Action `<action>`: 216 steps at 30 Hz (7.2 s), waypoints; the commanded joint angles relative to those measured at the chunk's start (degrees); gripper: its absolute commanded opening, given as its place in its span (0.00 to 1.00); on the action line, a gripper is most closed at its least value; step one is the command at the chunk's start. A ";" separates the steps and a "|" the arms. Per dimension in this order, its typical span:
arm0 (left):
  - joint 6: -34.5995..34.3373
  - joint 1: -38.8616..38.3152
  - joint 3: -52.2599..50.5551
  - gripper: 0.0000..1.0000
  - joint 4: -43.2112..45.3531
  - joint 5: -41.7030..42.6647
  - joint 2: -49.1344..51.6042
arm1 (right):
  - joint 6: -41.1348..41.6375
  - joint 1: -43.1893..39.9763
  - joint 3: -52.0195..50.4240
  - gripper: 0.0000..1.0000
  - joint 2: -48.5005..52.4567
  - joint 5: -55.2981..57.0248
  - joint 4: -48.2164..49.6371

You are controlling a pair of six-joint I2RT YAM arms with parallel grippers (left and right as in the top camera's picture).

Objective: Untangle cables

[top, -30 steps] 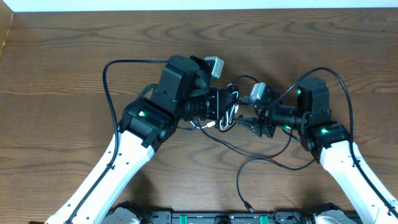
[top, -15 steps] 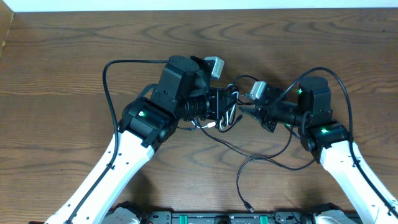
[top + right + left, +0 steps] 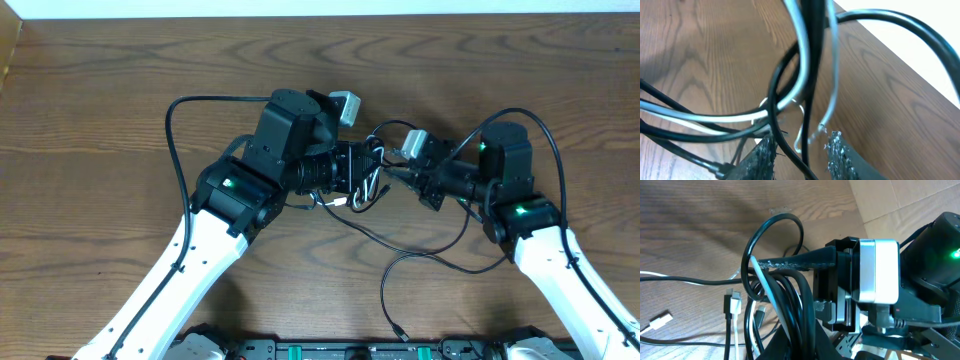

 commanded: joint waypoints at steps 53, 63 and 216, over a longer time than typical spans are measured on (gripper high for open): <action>0.26 7.43 1.75 0.08 2.19 -2.47 -0.15 | -0.09 6.23 0.76 0.01 6.88 -13.51 -0.85; 0.37 9.35 1.75 0.08 -2.16 -4.44 -0.13 | -0.02 6.19 0.76 0.01 6.86 -31.87 8.48; 25.88 1.53 1.75 0.08 -5.90 -2.49 -2.23 | 36.76 -12.57 0.11 0.99 7.02 18.23 -10.08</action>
